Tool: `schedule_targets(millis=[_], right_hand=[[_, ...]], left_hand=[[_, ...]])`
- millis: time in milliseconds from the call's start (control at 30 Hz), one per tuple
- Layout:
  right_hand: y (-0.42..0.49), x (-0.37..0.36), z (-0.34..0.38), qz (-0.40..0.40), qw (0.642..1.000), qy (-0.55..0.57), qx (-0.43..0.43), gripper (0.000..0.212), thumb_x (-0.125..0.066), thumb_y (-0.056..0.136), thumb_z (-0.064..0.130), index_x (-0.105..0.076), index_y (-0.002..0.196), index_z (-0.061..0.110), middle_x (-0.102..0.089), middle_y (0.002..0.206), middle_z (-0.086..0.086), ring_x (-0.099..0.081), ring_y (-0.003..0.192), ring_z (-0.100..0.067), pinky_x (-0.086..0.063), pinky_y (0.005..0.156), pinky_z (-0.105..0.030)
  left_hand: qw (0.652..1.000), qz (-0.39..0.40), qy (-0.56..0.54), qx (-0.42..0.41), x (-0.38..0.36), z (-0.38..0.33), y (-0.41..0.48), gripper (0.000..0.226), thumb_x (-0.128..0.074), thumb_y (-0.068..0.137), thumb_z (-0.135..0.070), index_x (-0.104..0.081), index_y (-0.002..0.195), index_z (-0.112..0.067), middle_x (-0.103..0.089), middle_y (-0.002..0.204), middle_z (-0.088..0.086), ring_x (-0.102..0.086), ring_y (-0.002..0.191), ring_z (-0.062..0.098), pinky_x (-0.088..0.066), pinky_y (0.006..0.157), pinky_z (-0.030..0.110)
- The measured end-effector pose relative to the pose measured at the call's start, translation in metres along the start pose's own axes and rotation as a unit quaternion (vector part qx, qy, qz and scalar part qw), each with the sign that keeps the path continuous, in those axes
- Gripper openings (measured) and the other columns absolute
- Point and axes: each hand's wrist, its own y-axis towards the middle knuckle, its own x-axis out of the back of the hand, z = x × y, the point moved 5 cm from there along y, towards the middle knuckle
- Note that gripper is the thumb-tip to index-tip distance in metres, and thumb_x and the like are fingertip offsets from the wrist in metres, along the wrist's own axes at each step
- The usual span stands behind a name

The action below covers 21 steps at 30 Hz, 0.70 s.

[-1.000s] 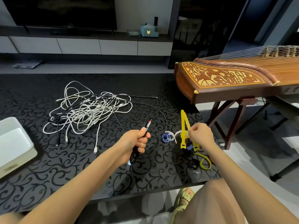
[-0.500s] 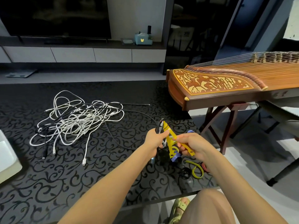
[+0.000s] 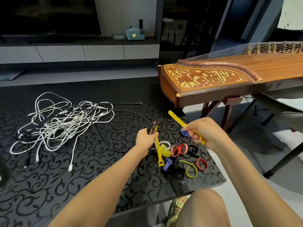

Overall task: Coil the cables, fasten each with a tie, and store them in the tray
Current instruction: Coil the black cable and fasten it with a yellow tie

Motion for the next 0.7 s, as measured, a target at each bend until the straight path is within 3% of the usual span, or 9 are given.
schedule_targets(millis=[100,200,300,367,467,700], right_hand=[[-0.002,0.0,-0.004,-0.03,0.999,0.011,0.011,0.01,-0.061,0.082,0.001,-0.065,0.076,-0.006,-0.053,0.043,-0.003,-0.039,0.035,-0.012,-0.032,0.035,-0.02],[-0.001,-0.01,-0.015,-0.06,0.997,0.058,0.006,0.013,-0.061,0.084,0.002,-0.064,0.072,-0.004,-0.055,0.045,-0.005,-0.04,0.036,-0.013,-0.033,0.037,-0.022],[-0.005,-0.033,-0.021,-0.045,0.993,0.103,-0.018,0.019,-0.059,0.085,0.003,-0.059,0.066,0.0,-0.052,0.047,-0.007,-0.037,0.034,-0.013,-0.029,0.036,-0.02],[-0.012,-0.059,-0.022,-0.002,0.992,0.125,-0.033,0.021,-0.057,0.086,0.002,-0.057,0.065,0.001,-0.049,0.041,-0.003,-0.035,0.03,-0.011,-0.026,0.031,-0.016],[-0.032,-0.102,-0.019,0.081,0.99,0.114,-0.025,0.021,-0.058,0.085,0.002,-0.058,0.065,0.002,-0.047,0.041,-0.002,-0.034,0.032,-0.009,-0.025,0.032,-0.016],[-0.085,-0.163,0.0,0.205,0.969,0.133,0.022,0.005,-0.06,0.087,0.002,-0.064,0.083,-0.001,-0.049,0.046,-0.002,-0.037,0.037,-0.007,-0.025,0.037,-0.017]], left_hand=[[0.999,0.03,0.021,0.005,0.001,-0.009,-0.004,0.036,-0.061,0.09,-0.017,-0.036,0.064,-0.015,-0.03,0.056,-0.001,-0.027,0.049,0.013,-0.024,0.046,0.025],[0.996,0.077,-0.018,0.046,0.01,-0.024,-0.02,0.029,-0.054,0.087,-0.015,-0.031,0.069,-0.016,-0.024,0.055,-0.003,-0.019,0.046,0.012,-0.017,0.042,0.023],[0.967,0.2,-0.119,0.106,0.024,-0.035,-0.049,0.02,-0.037,0.086,-0.025,-0.031,0.068,-0.019,-0.026,0.054,-0.004,-0.017,0.041,0.008,-0.016,0.042,0.021],[0.933,0.282,-0.173,0.141,0.036,-0.04,-0.069,0.031,-0.024,0.089,-0.037,-0.038,0.071,-0.017,-0.026,0.052,-0.004,-0.018,0.039,0.007,-0.018,0.042,0.02],[0.94,0.239,-0.188,0.157,0.063,-0.039,-0.084,0.043,-0.016,0.094,-0.035,-0.047,0.077,-0.01,-0.025,0.042,-0.006,-0.019,0.031,0.005,-0.018,0.037,0.015],[0.974,0.123,-0.178,0.074,0.125,-0.031,-0.118,0.032,-0.027,0.103,-0.034,-0.036,0.078,-0.017,-0.031,0.045,-0.008,-0.02,0.035,0.004,-0.02,0.036,0.016]])
